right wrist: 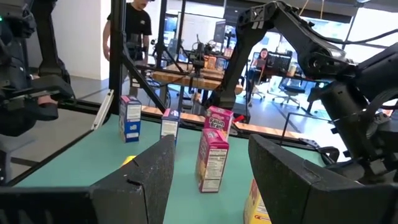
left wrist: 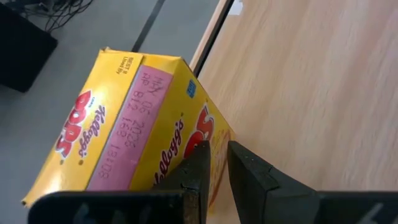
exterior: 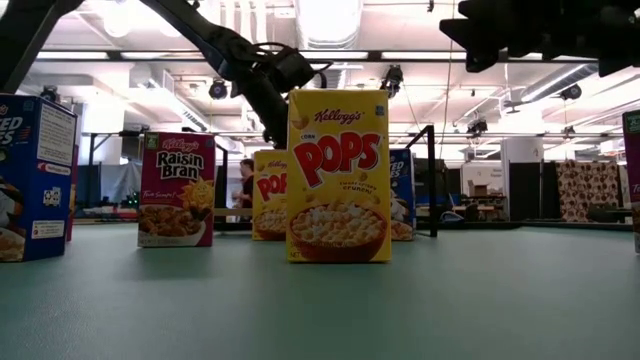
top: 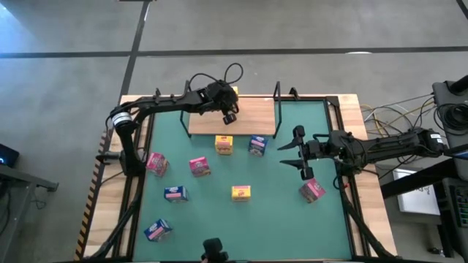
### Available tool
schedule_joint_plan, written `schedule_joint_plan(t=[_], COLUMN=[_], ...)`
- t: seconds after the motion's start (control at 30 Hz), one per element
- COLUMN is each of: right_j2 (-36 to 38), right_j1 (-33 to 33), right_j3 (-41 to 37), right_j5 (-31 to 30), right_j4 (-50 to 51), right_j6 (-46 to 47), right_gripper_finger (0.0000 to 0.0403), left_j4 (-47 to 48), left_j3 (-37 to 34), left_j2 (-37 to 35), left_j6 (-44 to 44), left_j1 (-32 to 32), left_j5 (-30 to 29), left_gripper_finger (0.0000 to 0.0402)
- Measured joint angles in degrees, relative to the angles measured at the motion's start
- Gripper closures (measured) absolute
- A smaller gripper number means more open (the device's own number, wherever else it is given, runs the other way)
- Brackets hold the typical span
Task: Stack cereal on shelf
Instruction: Put the top right yellow cereal box on the shelf, then put the right blue cereal box on the shelf
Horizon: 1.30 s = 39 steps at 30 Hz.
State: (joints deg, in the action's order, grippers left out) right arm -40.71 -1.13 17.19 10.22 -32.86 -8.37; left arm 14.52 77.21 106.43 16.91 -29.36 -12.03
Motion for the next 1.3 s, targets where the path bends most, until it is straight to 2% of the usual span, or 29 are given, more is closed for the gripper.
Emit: schedule_joint_plan(t=[0.3,0.53,0.73,0.93,1.1,1.2,1.3], right_j2=[0.0,0.0,0.0,0.0,-2.7,-5.7,-9.4], right_j1=[0.0,0.0,0.0,0.0,0.0,0.0,0.0], right_j3=[0.0,0.0,0.0,0.5,4.2,9.7,17.9], right_j5=[-0.2,-8.3,-14.6,-15.4,-15.9,-18.7,-20.8], right_j4=[0.8,2.4,2.6,2.6,3.0,8.8,21.7], right_j6=[0.4,3.4,7.5,10.8,13.2,14.9,15.0], right_gripper_finger=[0.0209,0.0209,0.0209,0.0209,0.0209,0.0209,0.0209], left_j4=[5.7,6.3,-2.1,-12.2,-21.6,-24.5,-25.5], left_j3=[-0.1,-2.5,-12.5,-25.0,-33.9,-38.2,-41.6], left_j2=[-2.2,-10.3,-22.0,-33.8,-41.6,-45.7,-49.4], left_j6=[-0.6,-3.3,-7.5,-10.4,-11.2,-12.7,-13.8], left_j1=[1.5,6.1,12.5,19.4,22.9,23.6,23.6], left_j5=[1.5,9.6,10.1,10.1,10.0,10.0,10.0], left_gripper_finger=[0.0365,0.0365,0.0365,0.0365,0.0365,0.0365,0.0365])
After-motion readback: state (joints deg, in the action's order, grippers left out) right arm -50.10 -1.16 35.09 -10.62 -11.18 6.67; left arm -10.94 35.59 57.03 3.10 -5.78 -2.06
